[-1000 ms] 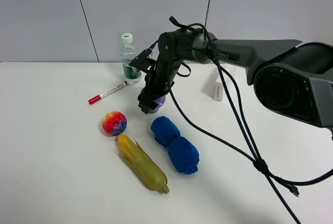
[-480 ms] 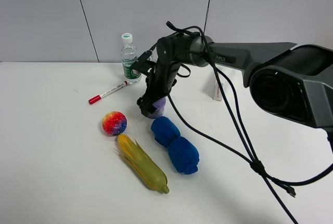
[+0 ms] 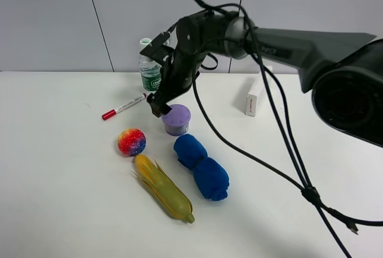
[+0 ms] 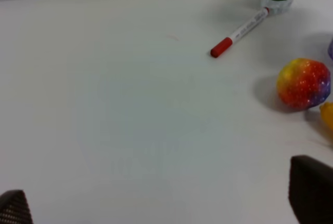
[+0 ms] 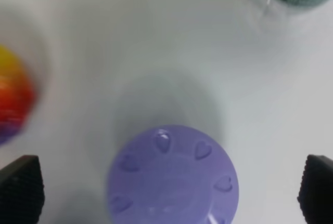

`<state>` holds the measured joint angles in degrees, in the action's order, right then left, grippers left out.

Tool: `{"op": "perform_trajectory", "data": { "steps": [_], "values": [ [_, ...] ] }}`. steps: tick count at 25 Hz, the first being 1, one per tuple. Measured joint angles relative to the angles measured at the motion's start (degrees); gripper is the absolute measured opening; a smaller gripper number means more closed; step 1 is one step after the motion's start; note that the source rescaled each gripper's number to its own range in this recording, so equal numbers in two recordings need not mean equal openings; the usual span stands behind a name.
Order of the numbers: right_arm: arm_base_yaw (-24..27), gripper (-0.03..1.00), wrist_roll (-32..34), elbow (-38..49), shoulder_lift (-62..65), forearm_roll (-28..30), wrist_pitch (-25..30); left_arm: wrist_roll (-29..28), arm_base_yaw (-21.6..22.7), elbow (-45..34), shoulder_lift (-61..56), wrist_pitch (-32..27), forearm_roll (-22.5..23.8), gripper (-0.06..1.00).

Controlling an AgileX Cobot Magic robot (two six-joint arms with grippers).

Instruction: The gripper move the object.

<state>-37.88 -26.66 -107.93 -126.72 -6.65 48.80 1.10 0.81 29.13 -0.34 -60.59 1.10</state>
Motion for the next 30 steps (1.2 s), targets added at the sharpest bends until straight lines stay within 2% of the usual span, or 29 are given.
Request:
{"op": "perform_trajectory", "data": {
  "steps": [5, 11, 13, 17, 20, 23, 24, 30],
  "values": [
    [0.0, 1.00, -0.2, 0.0, 9.6, -4.4, 1.7, 0.0, 0.0, 0.0, 0.0, 0.0, 0.0, 1.00],
    [0.4, 1.00, 0.1, 0.0, 20.0, -4.5, 2.2, 0.0, 0.0, 0.0, 0.0, 0.0, 0.0, 1.00],
    [1.5, 1.00, 1.4, 0.0, 23.8, -3.9, 3.5, 0.0, 0.0, 0.0, 0.0, 0.0, 0.0, 1.00],
    [5.0, 1.00, 5.5, 0.0, 30.7, 1.6, 6.9, 0.0, 0.0, 0.0, 0.0, 0.0, 0.0, 1.00],
    [10.1, 1.00, 8.4, 2.6, 37.2, 3.1, 7.0, 0.0, 0.0, 0.0, 0.0, 0.0, 0.0, 1.00],
    [17.0, 1.00, 9.0, 10.4, 45.5, 3.3, 3.5, 0.0, 0.0, 0.0, 0.0, 0.0, 0.0, 1.00],
    [22.6, 1.00, 9.2, 18.1, 52.0, 3.5, 0.5, 0.0, 0.0, 0.0, 0.0, 0.0, 0.0, 1.00],
    [38.3, 1.00, 8.4, 44.2, 72.7, 3.7, -5.6, 0.0, 0.0, 0.0, 0.0, 0.0, 0.0, 1.00]
  ]
}}
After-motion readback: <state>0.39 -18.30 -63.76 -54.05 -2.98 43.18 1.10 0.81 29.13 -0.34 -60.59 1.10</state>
